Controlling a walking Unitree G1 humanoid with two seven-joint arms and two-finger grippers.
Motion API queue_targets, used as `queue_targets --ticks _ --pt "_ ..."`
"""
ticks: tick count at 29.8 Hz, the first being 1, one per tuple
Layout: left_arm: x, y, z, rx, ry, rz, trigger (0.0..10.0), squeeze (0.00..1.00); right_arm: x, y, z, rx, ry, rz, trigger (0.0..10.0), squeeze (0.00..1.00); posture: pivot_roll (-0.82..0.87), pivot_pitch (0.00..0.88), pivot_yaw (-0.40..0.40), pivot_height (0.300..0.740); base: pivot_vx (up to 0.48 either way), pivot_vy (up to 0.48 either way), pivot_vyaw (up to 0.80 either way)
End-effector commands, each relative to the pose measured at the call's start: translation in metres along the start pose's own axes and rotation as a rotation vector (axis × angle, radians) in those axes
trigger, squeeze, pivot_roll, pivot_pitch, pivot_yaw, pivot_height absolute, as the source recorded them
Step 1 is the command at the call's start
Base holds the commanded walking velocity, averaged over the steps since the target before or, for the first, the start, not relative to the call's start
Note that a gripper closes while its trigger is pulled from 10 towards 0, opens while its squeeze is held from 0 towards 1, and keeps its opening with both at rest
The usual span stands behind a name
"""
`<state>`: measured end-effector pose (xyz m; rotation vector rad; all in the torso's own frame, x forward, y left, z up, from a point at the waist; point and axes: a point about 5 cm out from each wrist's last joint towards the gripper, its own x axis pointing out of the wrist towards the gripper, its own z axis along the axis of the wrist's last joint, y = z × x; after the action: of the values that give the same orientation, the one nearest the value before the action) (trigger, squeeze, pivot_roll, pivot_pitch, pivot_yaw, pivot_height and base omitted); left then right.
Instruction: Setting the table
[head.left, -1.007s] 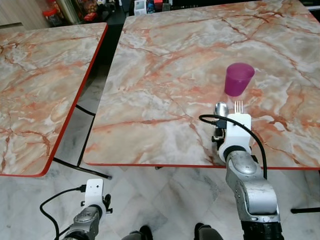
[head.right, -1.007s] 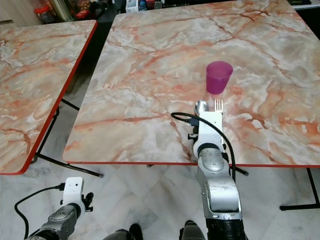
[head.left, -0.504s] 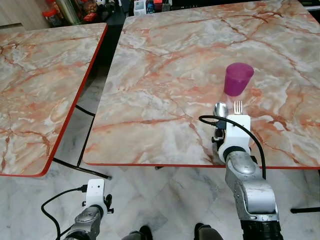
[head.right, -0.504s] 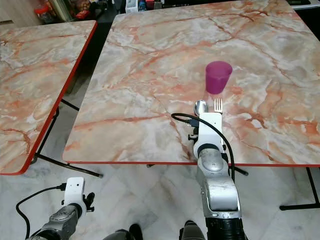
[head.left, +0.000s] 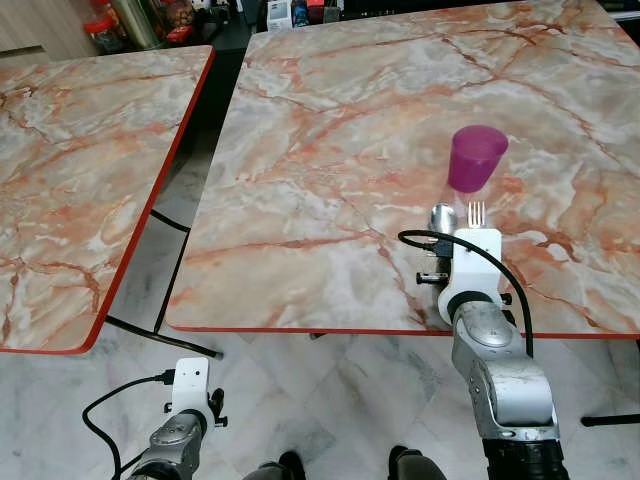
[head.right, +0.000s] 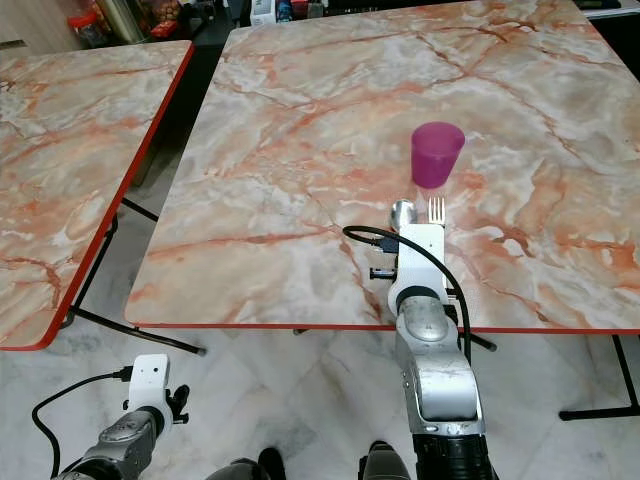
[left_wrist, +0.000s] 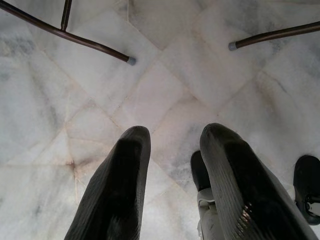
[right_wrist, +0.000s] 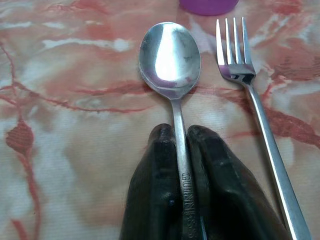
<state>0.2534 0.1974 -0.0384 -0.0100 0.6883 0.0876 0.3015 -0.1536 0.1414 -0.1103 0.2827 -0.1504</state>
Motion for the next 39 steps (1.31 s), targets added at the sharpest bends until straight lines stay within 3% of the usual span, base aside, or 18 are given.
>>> queue_targets --ticks 1,14,15,16,27,39 --pt "-0.002 0.006 -0.008 -0.012 0.034 0.015 10.0 0.0 0.001 0.005 -0.005 -0.003 0.026 0.022 0.0 0.0 -0.17 0.219 0.138 0.74 0.0 0.0 0.0" --pt "-0.005 0.009 -0.018 -0.011 0.059 0.023 10.0 0.0 0.0 0.01 -0.001 0.01 0.001 0.052 0.0 0.0 -0.17 0.218 0.139 0.74 0.0 0.0 0.0" --pt "-0.005 0.009 -0.018 -0.01 0.061 0.025 10.0 0.0 0.0 0.011 0.0 0.014 -0.011 0.059 2.2 0.0 -0.17 0.218 0.139 0.74 0.0 0.0 0.0" --pt "-0.005 0.009 -0.02 -0.014 0.071 0.03 10.0 0.0 -0.001 0.013 0.008 0.032 -0.06 0.064 10.0 0.0 -0.17 0.215 0.136 0.74 0.0 0.0 0.0" --pt "-0.008 0.018 -0.026 -0.009 0.088 0.043 10.0 0.0 -0.012 0.022 0.051 0.067 -0.331 0.105 10.0 0.0 -0.16 0.208 0.14 0.74 0.0 0.436 0.0" --pt "-0.016 0.033 -0.043 -0.006 0.123 0.064 10.0 0.0 -0.011 0.023 0.059 0.044 -0.384 0.098 10.0 0.0 -0.15 0.202 0.132 0.74 0.0 0.48 0.0"
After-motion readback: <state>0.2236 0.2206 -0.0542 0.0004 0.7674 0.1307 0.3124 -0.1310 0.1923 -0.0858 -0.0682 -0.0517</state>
